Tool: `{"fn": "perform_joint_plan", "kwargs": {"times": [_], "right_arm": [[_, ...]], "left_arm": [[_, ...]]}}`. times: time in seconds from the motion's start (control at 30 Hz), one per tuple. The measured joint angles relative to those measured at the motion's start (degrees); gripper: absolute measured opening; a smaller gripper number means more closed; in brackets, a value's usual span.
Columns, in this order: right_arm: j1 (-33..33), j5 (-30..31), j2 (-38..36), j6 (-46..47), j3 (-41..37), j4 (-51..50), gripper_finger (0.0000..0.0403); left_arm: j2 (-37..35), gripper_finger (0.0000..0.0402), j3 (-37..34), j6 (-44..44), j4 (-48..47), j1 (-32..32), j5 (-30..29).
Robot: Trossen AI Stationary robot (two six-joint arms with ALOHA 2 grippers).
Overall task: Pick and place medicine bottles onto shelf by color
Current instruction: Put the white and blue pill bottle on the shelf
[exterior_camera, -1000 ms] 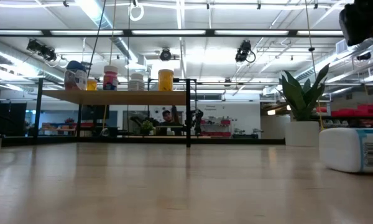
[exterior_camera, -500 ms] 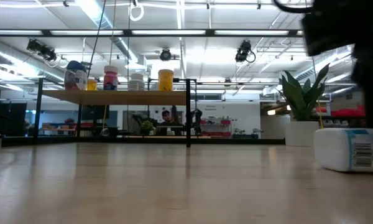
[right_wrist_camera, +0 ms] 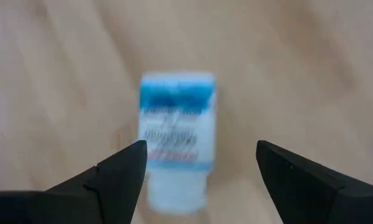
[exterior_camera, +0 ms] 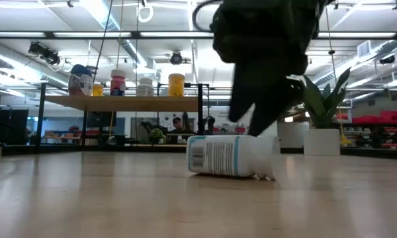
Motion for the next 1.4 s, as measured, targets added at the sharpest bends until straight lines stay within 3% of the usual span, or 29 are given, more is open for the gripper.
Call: {"fn": "perform_joint_plan", "kwargs": {"times": [0.1,0.2,0.43,0.63,0.83,1.17,1.4], "right_arm": [[-1.3,-8.8,0.0,-0.3,1.9,-6.3,0.031],[-0.6,-13.0,-0.7,-0.2,3.2,-13.0,0.031],[5.6,-9.3,-3.3,-0.2,3.5,-11.9,0.031],[10.9,-10.3,-4.1,6.8,3.5,-13.7,0.031],[18.5,-7.4,-7.8,17.4,3.5,-15.2,0.031],[30.8,1.1,-11.5,38.2,3.7,-14.5,0.031],[33.2,1.8,-11.5,47.0,3.8,-14.0,0.031]], "left_arm": [[0.0,0.0353,0.0,0.9,0.0,-0.7,1.7],[0.0,0.0353,0.0,5.9,0.0,-1.6,4.7],[0.0,0.0353,0.0,9.5,0.0,-1.9,4.8],[1.1,0.0352,-2.5,18.3,0.5,-2.0,7.6],[1.3,0.0352,-14.2,30.0,10.0,-1.7,12.8],[1.4,0.0352,-38.7,45.6,49.1,-3.4,20.4],[1.7,0.0352,-52.8,46.6,57.8,-3.5,19.7]]}}
